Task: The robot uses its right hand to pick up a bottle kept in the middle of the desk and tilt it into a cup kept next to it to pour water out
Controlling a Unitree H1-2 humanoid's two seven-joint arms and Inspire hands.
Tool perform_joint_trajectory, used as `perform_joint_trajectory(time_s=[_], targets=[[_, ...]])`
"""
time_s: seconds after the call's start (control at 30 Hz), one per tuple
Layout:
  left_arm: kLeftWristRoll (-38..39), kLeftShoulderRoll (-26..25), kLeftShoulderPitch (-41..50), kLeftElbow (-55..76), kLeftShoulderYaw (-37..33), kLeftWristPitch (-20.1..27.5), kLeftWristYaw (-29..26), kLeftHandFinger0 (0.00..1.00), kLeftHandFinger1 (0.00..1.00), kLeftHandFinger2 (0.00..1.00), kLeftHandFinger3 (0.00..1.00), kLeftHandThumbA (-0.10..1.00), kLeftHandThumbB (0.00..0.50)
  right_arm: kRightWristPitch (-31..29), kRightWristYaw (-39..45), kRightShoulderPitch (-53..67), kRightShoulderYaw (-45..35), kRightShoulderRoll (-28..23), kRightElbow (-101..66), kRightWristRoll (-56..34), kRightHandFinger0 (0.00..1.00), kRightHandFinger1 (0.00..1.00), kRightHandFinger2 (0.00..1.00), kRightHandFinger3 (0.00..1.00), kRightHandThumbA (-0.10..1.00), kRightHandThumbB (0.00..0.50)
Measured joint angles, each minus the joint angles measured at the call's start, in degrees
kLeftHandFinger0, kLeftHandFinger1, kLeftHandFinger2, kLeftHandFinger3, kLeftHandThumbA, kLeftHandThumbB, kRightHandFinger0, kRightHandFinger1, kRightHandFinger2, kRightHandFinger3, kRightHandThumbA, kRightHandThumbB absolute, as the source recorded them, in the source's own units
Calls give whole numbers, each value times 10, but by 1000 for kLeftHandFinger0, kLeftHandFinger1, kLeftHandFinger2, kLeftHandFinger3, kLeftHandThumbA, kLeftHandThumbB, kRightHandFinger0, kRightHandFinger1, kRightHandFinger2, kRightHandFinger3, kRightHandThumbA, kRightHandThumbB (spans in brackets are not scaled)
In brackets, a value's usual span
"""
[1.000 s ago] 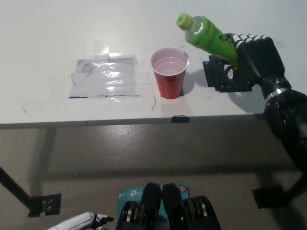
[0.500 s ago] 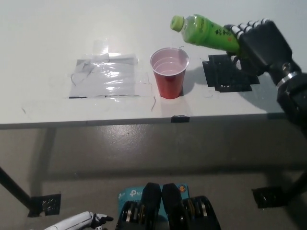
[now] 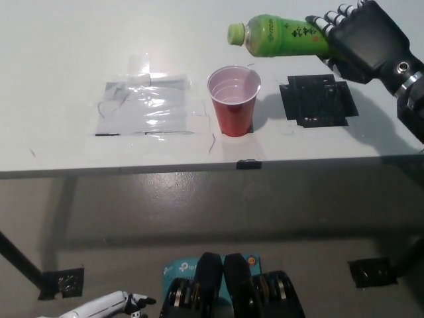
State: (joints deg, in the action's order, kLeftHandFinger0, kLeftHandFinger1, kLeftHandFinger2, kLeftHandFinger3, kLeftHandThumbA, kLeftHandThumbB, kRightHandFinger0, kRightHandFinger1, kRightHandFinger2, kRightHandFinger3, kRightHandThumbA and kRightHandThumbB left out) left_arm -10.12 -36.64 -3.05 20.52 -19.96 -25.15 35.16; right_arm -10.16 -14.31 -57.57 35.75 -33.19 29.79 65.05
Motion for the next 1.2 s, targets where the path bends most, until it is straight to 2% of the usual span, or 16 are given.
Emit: perform_joint_trajectory(time_s=[0.1, 0.23, 0.33, 0.4, 0.43, 0.47, 0.5, 0.57, 0.77, 0.8, 0.83, 0.97, 1.0, 1.1, 1.17, 1.2], targets=[[0, 0, 0, 0, 1, 0, 0, 1000, 1000, 1000, 1000, 744, 336, -16, -7, -16, 10, -11, 2, 18, 0, 0, 0, 362, 12, 188], [0, -1, 0, 1, 5, 0, 0, 1000, 1000, 1000, 1000, 746, 347, -32, -7, -37, 19, -29, 1, 43, 0, 0, 0, 250, -68, 209], [0, -1, 0, 1, 8, 0, 1, 1000, 1000, 1000, 1000, 742, 343, -43, -9, -43, 21, -38, 1, 56, 0, 0, 22, 292, 29, 174], [0, -1, 0, 2, 9, 0, 1, 1000, 1000, 1000, 1000, 742, 340, -50, -9, -45, 26, -44, 1, 64, 0, 0, 15, 263, 41, 175], [0, -1, 0, 2, 10, 0, 1, 1000, 1000, 1000, 1000, 745, 342, -54, -10, -47, 32, -48, 2, 71, 0, 0, 0, 244, 9, 209], [0, -1, 0, 2, 10, 0, 2, 1000, 1000, 1000, 1000, 746, 335, -60, -14, -49, 38, -51, 3, 77, 0, 0, 0, 282, 24, 191], [0, -1, 0, 2, 10, 0, 2, 1000, 1000, 1000, 1000, 733, 325, -66, -16, -51, 43, -54, 5, 83, 0, 0, 0, 257, 8, 221], [0, -1, 0, 2, 12, 0, 2, 1000, 1000, 1000, 1000, 745, 332, -75, -21, -56, 53, -59, 7, 96, 0, 0, 0, 323, 33, 259], [0, -1, 0, 2, 17, 1, 5, 1000, 1000, 1000, 1000, 774, 363, -97, -40, -61, 63, -71, 11, 122, 0, 0, 22, 217, 2, 236], [0, -1, 0, 2, 17, 1, 5, 1000, 1000, 1000, 1000, 785, 364, -100, -42, -61, 63, -71, 14, 123, 0, 0, 32, 266, 12, 218], [0, -1, 0, 2, 17, 1, 5, 1000, 1000, 1000, 1000, 783, 374, -104, -44, -61, 63, -71, 16, 124, 0, 0, 31, 176, 2, 194], [0, -1, -1, 3, 18, 0, 6, 1000, 1000, 1000, 1000, 741, 333, -112, -49, -59, 63, -70, 17, 128, 0, 0, 105, 88, 20, 171], [0, -1, -1, 4, 18, 0, 6, 1000, 1000, 1000, 1000, 750, 338, -113, -50, -59, 63, -69, 17, 128, 0, 0, 97, 18, -6, 160], [0, -1, -1, 7, 18, 0, 6, 1000, 1000, 1000, 1000, 775, 339, -114, -51, -58, 63, -66, 16, 129, 0, 0, 126, 115, 5, 168], [-1, -1, -1, 9, 17, 0, 6, 1000, 1000, 1000, 1000, 757, 336, -114, -50, -58, 63, -63, 13, 129, 0, 0, 107, 123, 9, 176], [-1, -2, -1, 10, 17, 0, 6, 1000, 1000, 1000, 1000, 748, 328, -114, -50, -58, 63, -62, 12, 130, 0, 0, 94, 89, -93, 188]])
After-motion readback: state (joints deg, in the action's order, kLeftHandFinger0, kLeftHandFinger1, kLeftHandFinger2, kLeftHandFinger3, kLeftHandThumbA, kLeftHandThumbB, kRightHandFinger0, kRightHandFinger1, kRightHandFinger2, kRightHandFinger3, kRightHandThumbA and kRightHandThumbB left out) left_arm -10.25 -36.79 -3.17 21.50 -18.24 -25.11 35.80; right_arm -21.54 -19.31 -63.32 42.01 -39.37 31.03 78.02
